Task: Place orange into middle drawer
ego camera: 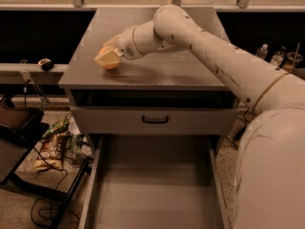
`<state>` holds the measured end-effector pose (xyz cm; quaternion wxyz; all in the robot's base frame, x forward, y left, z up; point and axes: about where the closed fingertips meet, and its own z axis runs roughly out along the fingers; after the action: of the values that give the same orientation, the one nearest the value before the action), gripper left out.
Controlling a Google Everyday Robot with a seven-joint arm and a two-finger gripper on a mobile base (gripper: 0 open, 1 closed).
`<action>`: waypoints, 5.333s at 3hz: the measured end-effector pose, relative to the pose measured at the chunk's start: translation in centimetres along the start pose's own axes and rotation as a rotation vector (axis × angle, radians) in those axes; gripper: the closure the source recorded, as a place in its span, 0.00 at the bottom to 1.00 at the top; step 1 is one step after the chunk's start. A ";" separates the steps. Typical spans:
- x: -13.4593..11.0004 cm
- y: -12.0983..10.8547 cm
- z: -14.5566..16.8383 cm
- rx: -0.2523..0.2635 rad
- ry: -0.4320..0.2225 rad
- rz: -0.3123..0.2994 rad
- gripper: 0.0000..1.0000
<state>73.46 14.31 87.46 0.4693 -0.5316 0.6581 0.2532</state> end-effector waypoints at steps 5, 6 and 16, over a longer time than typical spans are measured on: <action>-16.0 15.1 -19.5 0.257 -0.106 -0.096 1.00; -8.3 18.7 -17.4 0.217 -0.081 0.037 1.00; 51.7 21.8 -4.4 0.147 0.197 0.619 1.00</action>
Offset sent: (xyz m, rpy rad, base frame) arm -0.0374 -0.0502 0.1773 -0.2786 -0.1506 -0.0975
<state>51.75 -6.55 39.94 0.3413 -0.2929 0.8472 0.2828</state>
